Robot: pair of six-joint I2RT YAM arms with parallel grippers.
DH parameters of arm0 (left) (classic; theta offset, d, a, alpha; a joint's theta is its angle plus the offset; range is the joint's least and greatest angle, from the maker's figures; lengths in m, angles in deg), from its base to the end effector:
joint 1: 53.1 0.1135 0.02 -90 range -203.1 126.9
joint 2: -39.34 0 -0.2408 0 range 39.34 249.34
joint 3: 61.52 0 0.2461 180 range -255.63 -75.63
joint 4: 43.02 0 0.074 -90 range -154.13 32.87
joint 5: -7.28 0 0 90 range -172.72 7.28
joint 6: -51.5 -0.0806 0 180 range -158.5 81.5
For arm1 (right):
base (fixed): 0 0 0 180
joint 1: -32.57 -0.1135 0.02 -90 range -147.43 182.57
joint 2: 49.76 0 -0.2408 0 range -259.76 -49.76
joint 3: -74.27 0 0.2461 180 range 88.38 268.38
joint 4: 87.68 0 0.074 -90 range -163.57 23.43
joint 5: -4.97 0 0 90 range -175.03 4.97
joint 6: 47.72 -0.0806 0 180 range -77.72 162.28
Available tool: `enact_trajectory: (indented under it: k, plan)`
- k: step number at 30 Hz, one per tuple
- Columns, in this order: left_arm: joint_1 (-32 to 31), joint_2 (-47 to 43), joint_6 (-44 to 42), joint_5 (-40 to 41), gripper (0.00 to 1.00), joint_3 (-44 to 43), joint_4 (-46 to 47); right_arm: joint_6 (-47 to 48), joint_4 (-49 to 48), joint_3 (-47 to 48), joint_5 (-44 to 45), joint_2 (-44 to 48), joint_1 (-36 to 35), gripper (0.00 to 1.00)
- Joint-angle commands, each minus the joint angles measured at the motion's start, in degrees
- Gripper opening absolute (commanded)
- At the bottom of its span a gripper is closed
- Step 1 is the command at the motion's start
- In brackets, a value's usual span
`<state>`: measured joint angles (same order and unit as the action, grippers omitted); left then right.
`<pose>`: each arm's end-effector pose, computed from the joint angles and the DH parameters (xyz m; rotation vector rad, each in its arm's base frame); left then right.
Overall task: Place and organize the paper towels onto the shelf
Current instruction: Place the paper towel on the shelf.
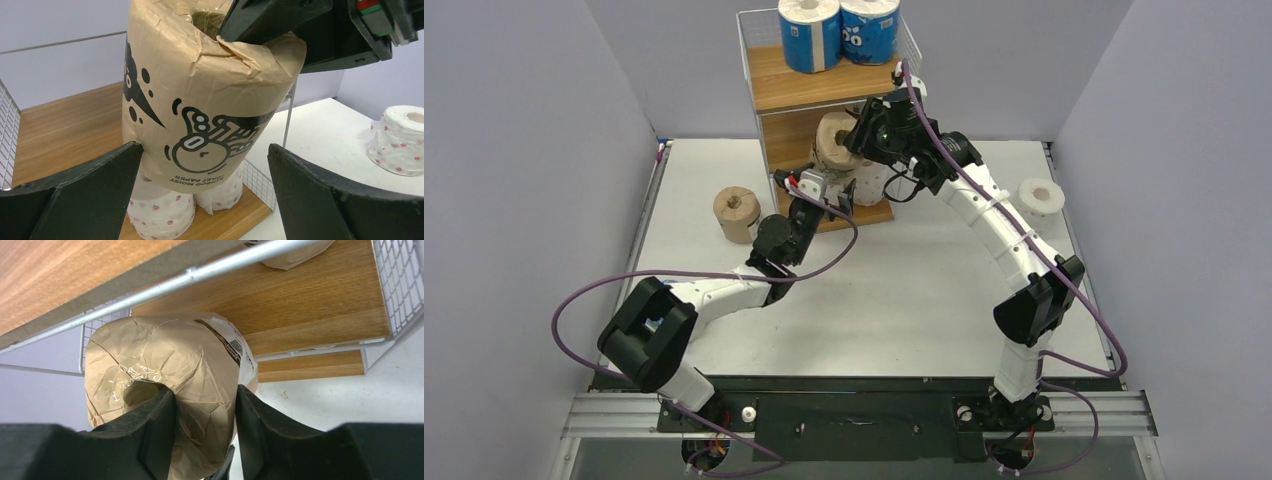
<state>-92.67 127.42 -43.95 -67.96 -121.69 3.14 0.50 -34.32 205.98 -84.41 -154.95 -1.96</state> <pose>0.3011 -0.2222 0.2866 0.2720 1.2415 -0.3526 0.3640 0.2494 0.3860 0.1424 2.1358 0.8038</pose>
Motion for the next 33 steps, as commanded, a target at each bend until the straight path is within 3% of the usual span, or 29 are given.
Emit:
enact_trajectory:
  k: [1, 17, 33]
  plan:
    - [0.6, 1.0, 2.0, 0.8, 0.98, -3.5, 3.6, -1.3, -4.9, 2.8, -2.5, -1.0, -0.1, 0.42]
    - [1.9, 2.8, 2.9, 6.1, 0.99, -5.9, 1.7, -1.9, -5.0, 3.3, -3.1, 0.0, 0.5, 0.59]
    - [3.1, 4.0, 3.5, 7.9, 1.00, -9.7, -1.6, -1.6, -5.6, 1.3, -3.8, 4.4, 1.9, 0.64]
